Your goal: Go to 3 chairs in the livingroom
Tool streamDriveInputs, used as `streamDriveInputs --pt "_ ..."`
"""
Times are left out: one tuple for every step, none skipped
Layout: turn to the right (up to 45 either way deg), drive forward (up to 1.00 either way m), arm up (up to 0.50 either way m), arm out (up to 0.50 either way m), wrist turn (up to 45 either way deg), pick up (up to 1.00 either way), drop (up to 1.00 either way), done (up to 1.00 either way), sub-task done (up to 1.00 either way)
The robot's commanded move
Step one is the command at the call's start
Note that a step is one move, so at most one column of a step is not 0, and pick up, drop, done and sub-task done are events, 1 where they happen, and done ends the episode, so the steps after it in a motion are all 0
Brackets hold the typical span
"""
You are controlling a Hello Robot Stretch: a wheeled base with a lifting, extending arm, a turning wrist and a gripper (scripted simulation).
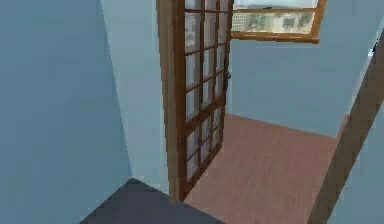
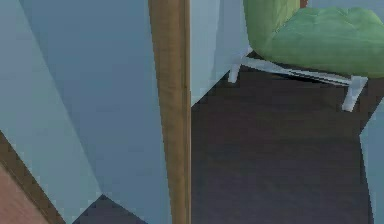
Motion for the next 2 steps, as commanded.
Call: streamDriveInputs --pt "9.0 0.00 0.00 0.00 0.0 0.00 0.00 0.00 0.00" --pt "0.0 0.95 0.00 0.00 0.0 0.00 0.00 0.00 0.00"
